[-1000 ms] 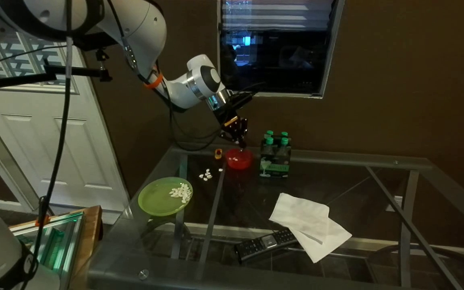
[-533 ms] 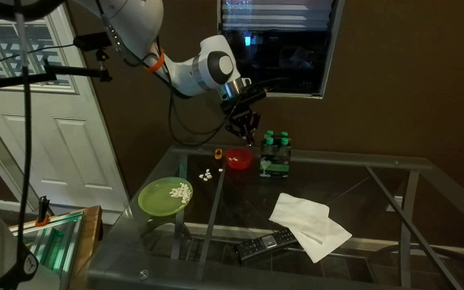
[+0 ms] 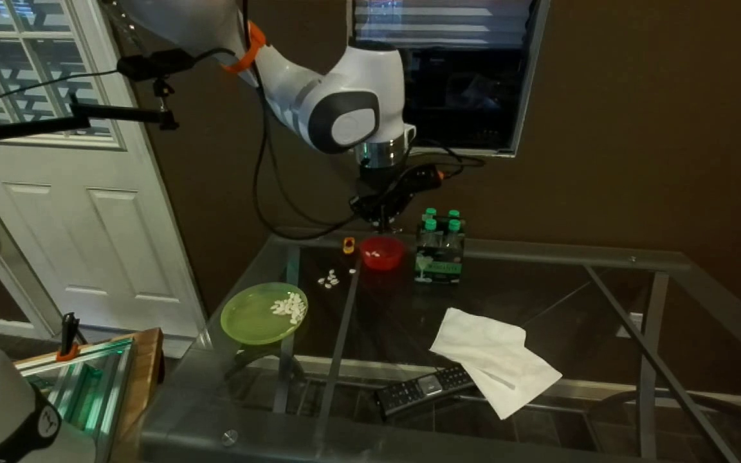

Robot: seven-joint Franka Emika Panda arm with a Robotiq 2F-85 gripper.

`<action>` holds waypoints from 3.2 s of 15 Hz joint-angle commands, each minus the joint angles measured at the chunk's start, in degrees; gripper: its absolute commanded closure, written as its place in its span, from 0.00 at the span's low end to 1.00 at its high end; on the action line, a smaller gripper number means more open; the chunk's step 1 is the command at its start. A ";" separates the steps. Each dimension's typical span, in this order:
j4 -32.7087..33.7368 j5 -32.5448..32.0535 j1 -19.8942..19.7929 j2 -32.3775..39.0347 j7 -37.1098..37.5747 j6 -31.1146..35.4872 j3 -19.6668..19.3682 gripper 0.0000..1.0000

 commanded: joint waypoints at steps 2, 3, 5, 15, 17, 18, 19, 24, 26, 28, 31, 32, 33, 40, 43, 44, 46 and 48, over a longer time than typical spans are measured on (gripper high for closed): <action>-3.84 15.77 -19.56 0.66 -19.64 -1.02 17.13 0.98; -2.79 13.72 -5.27 -1.15 -14.30 -0.56 3.98 0.90; -3.54 16.96 -10.30 -0.98 -19.28 -0.87 7.57 0.90; -2.40 21.92 -1.12 5.10 -31.51 -0.25 -2.61 0.98; -1.20 25.16 -0.44 7.61 -37.38 -0.89 -4.14 0.98; -0.10 27.37 -0.84 9.27 -41.26 -1.74 -4.31 0.98; 0.74 28.32 -0.85 10.61 -43.40 -2.23 -4.97 0.98; 5.85 30.07 -0.68 16.91 -50.88 -7.06 -7.43 0.98; 8.01 29.79 -0.45 19.03 -52.29 -8.96 -7.93 0.98; 10.48 29.66 -0.40 21.08 -53.61 -11.10 -8.08 0.98; 14.04 29.20 0.28 24.05 -53.82 -13.20 -8.60 0.98; 15.25 28.98 0.59 25.11 -53.66 -13.79 -8.75 0.98; 16.16 28.79 0.88 25.98 -53.43 -14.08 -8.86 0.98; 21.91 27.35 2.64 31.64 -52.26 -16.51 -9.78 0.98; 23.59 26.92 3.01 33.13 -52.00 -17.43 -9.97 0.98; 24.00 26.84 3.04 33.55 -52.05 -17.74 -9.95 0.98; 24.92 26.57 3.18 34.15 -51.88 -18.53 -10.11 0.98; 25.69 26.15 3.33 34.56 -51.91 -19.64 -10.32 0.98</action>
